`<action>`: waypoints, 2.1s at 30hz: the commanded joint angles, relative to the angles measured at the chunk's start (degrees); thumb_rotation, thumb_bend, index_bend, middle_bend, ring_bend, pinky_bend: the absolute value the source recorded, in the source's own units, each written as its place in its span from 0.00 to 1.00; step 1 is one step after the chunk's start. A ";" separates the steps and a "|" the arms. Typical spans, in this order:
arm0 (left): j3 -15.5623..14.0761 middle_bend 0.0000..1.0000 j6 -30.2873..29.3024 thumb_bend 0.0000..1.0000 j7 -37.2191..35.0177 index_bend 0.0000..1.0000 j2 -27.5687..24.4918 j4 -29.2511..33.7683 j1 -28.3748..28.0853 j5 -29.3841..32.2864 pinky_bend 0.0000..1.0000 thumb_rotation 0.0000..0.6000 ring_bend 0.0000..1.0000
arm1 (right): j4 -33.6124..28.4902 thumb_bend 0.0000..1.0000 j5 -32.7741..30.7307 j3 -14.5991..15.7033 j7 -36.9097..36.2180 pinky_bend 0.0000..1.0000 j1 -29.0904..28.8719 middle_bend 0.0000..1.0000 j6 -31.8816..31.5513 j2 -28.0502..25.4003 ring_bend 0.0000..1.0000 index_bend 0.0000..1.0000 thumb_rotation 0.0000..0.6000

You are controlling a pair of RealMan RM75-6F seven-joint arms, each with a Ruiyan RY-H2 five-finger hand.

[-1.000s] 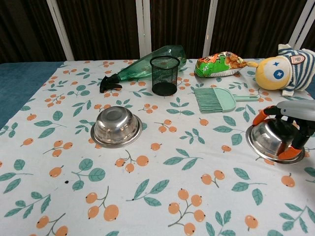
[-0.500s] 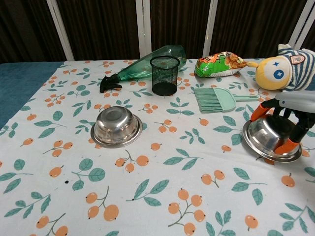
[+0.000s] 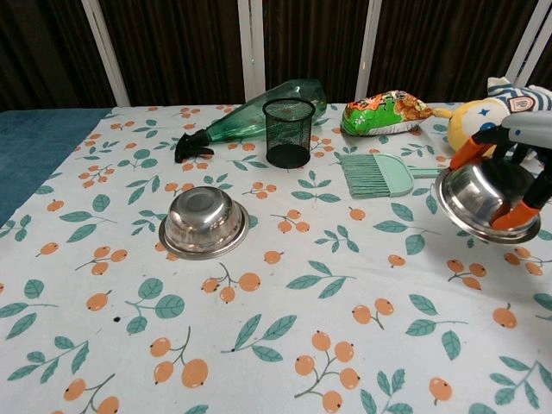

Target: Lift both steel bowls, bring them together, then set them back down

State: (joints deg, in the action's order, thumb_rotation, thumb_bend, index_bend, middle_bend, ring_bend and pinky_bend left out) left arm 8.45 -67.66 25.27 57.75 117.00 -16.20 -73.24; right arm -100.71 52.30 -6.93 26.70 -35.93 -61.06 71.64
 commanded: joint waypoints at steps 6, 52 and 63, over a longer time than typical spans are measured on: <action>3.86 0.01 11.11 0.18 9.78 0.17 6.44 -5.65 -13.29 21.44 0.14 1.00 0.00 | -3.27 0.16 1.96 -0.21 4.34 0.27 0.69 0.27 -4.32 -3.82 0.36 0.29 1.00; 2.08 0.00 14.15 0.16 16.94 0.17 36.94 -29.56 -39.25 41.07 0.10 1.00 0.00 | -5.15 0.16 -4.23 -2.04 2.44 0.29 0.13 0.27 -1.68 -11.94 0.36 0.29 1.00; 0.88 0.12 14.86 0.16 16.22 0.21 37.88 -30.85 -40.06 41.38 0.28 1.00 0.10 | -5.43 0.15 -4.03 -2.10 1.93 0.29 0.48 0.27 -2.30 -12.48 0.36 0.29 1.00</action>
State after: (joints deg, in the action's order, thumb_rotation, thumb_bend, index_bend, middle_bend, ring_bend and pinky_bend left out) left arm 9.40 -52.78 41.46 95.63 86.15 -56.22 -31.88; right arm -106.14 48.27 -9.01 28.65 -35.45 -63.35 59.17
